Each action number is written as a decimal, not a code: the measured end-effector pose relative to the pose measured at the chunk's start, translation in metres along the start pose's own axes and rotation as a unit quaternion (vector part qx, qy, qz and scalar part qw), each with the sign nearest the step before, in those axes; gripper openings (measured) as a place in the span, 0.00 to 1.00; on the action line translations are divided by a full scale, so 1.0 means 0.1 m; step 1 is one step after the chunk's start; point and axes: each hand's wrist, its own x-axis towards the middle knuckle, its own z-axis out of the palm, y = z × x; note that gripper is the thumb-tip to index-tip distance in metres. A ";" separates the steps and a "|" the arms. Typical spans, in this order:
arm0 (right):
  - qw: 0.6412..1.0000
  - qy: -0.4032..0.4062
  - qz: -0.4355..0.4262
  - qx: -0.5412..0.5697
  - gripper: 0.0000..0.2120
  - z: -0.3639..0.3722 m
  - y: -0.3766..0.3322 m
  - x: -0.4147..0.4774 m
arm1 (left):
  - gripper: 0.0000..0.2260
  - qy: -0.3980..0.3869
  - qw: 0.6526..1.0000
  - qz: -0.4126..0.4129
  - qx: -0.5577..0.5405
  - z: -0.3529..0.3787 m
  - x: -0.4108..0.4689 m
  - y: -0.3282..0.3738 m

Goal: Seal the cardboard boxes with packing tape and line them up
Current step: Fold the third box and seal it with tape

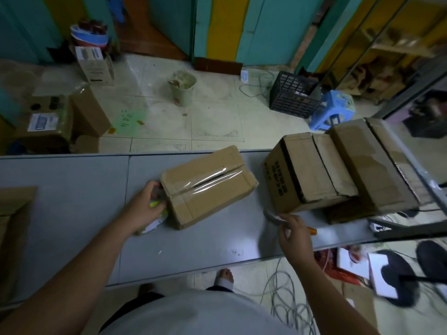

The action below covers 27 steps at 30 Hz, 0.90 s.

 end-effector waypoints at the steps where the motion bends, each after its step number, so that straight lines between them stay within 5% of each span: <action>1: 1.000 0.007 0.019 -0.018 0.16 -0.05 0.05 -0.01 | 0.17 -0.002 1.000 0.000 -0.003 0.02 0.01 0.02; 9: 0.966 -0.111 0.097 -0.210 0.17 -0.10 0.29 0.13 | 0.16 -0.015 0.999 0.017 -0.023 0.07 0.06 0.14; 15: 0.992 -0.123 0.029 -0.025 0.09 -0.04 0.21 -0.05 | 0.18 -0.026 0.998 0.010 -0.049 0.00 -0.04 0.16; 19: 0.984 -0.125 -0.054 0.114 0.17 -0.03 -0.16 -0.35 | 0.21 -0.060 0.995 0.002 -0.083 -0.12 -0.15 0.16; 21: 0.976 -0.124 -0.061 0.168 0.12 -0.03 -0.37 -0.45 | 0.24 -0.069 0.993 0.001 -0.099 -0.17 -0.19 0.17; 27: 0.947 -0.219 -0.139 0.190 0.13 0.01 -1.25 -0.46 | 0.32 -0.085 0.990 0.021 -0.115 -0.25 -0.23 0.17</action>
